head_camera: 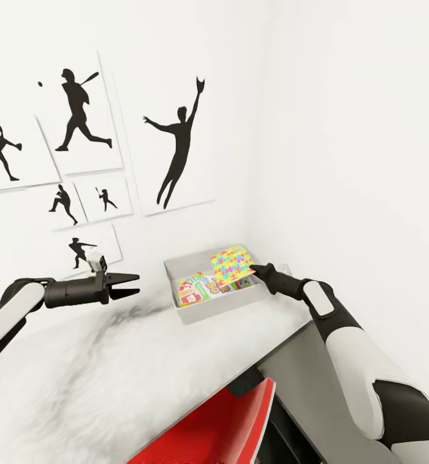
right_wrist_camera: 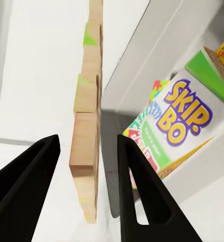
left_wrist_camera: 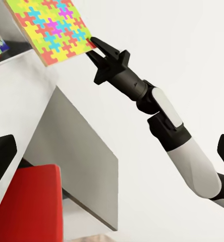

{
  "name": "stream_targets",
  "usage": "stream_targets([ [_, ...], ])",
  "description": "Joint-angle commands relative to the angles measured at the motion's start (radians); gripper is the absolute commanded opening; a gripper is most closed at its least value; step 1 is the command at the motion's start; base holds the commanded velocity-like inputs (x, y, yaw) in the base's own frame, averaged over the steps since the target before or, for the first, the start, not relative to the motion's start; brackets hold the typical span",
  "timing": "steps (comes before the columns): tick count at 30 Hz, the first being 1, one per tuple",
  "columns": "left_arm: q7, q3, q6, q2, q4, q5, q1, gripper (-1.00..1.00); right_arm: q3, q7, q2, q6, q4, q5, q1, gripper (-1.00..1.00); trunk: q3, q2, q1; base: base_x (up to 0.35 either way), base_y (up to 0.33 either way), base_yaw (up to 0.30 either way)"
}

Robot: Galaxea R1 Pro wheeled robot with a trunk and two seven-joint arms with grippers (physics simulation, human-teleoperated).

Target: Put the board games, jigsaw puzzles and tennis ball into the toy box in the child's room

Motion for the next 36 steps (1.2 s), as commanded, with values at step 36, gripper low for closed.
stream_targets([
  [36,-0.006,0.011,0.003,0.0,0.007,0.004,-0.015,1.0,0.074,0.01,0.01,0.003,-0.174,0.014,-0.004,-1.0,-0.062,-0.002,0.001,0.0,0.0,0.057],
])
